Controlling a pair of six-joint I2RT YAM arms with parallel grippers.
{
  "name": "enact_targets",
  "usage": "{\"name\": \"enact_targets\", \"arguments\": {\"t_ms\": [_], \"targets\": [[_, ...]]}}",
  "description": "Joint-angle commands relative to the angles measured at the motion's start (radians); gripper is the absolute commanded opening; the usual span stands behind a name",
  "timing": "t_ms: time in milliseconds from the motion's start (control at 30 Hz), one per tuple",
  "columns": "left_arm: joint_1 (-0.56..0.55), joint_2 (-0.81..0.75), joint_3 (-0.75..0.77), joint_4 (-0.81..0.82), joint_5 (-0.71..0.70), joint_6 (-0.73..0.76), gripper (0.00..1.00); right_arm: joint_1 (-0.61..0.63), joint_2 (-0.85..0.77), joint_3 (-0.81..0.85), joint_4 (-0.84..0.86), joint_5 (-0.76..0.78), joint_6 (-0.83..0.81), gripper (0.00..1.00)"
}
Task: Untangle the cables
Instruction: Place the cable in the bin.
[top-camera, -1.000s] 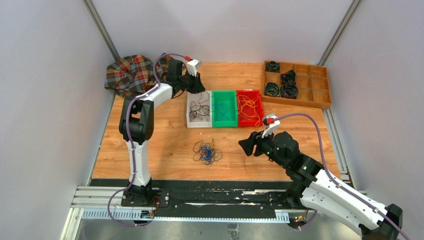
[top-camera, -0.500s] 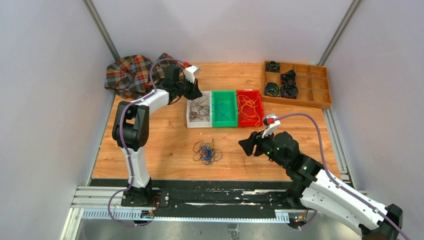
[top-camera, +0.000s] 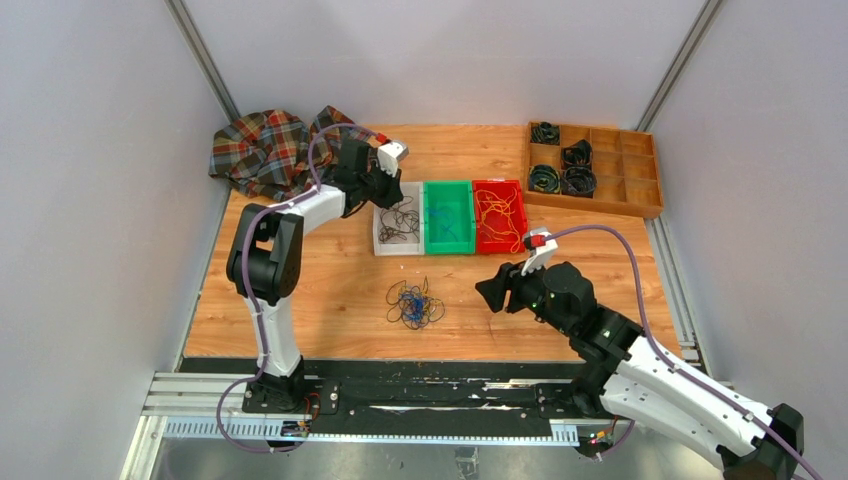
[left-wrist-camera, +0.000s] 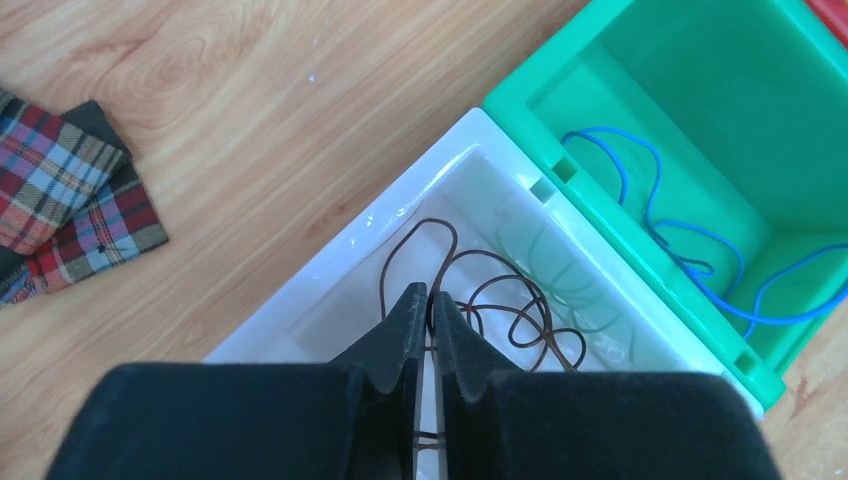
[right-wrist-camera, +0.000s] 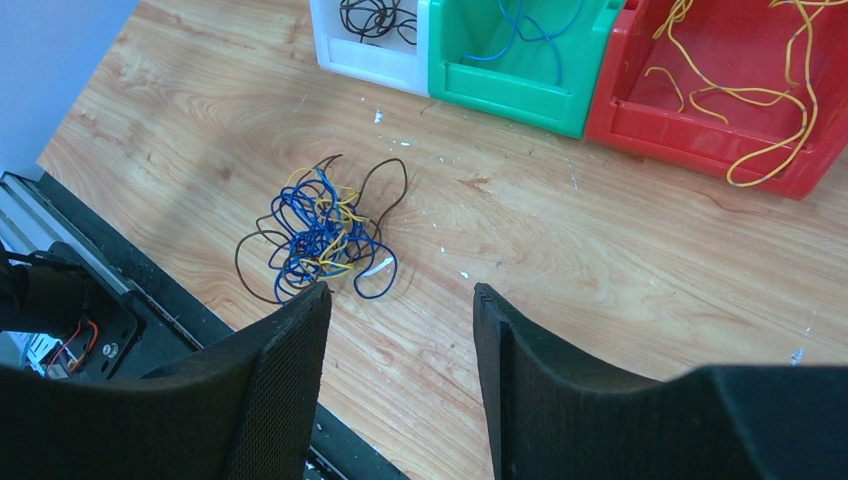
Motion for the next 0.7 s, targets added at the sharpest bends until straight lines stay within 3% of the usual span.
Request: {"name": "enact_targets", "arguments": {"t_ms": [0,33,200,400,667], "targets": [[-0.048,-0.034,0.032,-0.051,-0.175,0.102,0.14,-0.018,0.015,0.007,0.01,-0.025,-0.002,0.57],[-0.052,-0.038,0.038,-0.074,-0.192,0.115,0.18,-0.017,0.03,0.011,0.011,-0.029,-0.005,0.57],[-0.052,-0.083,0.053,-0.183,-0.221,0.174,0.57,-0.017,0.131,0.026,0.067,-0.083,-0.019,0.62],[-0.052,-0.218,0.081,-0.404,-0.142,0.241,1.0,-0.014,0.337,0.059,0.221,-0.232,-0.065,0.65],[-0.051,-0.422,0.083,-0.733,0.009,0.335,0.98,-0.014,0.565,0.194,0.234,-0.398,-0.133,0.63]]}}
